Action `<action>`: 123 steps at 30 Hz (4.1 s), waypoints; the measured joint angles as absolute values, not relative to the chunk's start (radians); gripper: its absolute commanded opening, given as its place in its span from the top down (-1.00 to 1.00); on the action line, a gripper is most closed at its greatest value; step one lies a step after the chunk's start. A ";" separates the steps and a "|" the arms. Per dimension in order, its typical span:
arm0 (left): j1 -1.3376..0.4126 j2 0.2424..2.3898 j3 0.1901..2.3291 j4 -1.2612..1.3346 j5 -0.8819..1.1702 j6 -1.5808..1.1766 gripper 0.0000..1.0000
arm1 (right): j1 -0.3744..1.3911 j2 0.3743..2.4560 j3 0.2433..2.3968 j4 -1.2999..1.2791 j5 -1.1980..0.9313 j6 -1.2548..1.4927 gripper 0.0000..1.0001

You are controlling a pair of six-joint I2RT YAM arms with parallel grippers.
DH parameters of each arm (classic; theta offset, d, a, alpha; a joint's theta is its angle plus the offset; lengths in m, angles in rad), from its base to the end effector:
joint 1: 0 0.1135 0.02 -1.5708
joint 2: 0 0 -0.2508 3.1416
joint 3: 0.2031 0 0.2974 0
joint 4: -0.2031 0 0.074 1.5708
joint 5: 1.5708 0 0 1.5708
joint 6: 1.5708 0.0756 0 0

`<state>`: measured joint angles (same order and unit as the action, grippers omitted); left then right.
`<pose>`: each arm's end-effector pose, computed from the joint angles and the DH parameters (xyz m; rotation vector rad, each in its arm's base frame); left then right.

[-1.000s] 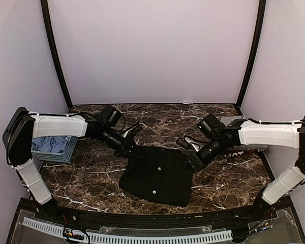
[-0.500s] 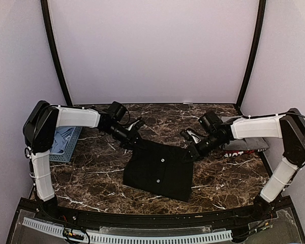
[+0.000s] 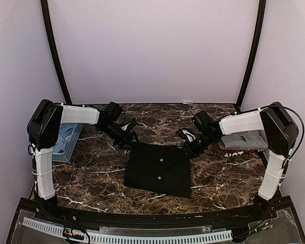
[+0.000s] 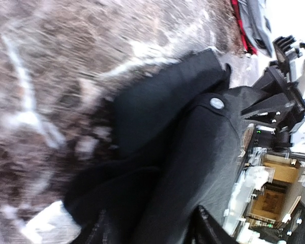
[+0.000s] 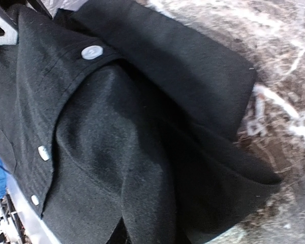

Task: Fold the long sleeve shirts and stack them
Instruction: Fold the 2/3-rectangle-folded shirt at the center of the board, then smooth out the square-folded shirt at the center of the board, then rotate the square-folded shirt at the center of the board.

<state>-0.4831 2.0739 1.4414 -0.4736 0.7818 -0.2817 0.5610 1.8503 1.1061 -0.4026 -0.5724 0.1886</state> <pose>0.3902 -0.2648 0.0953 0.5383 2.6843 -1.2824 0.3175 0.2479 0.0760 -0.6911 2.7128 0.9852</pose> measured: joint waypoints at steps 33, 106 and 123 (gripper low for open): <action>-0.789 1.581 0.972 -0.111 0.461 -0.521 -0.19 | 0.669 1.573 1.035 -0.282 -0.339 0.251 -0.05; -0.713 1.711 0.923 0.333 0.421 -0.460 -0.24 | 0.841 1.425 0.905 -0.245 -0.296 0.285 -0.63; -0.954 1.534 0.640 0.354 0.347 -0.519 -0.18 | 0.605 2.032 1.521 -0.500 -0.480 0.023 -0.87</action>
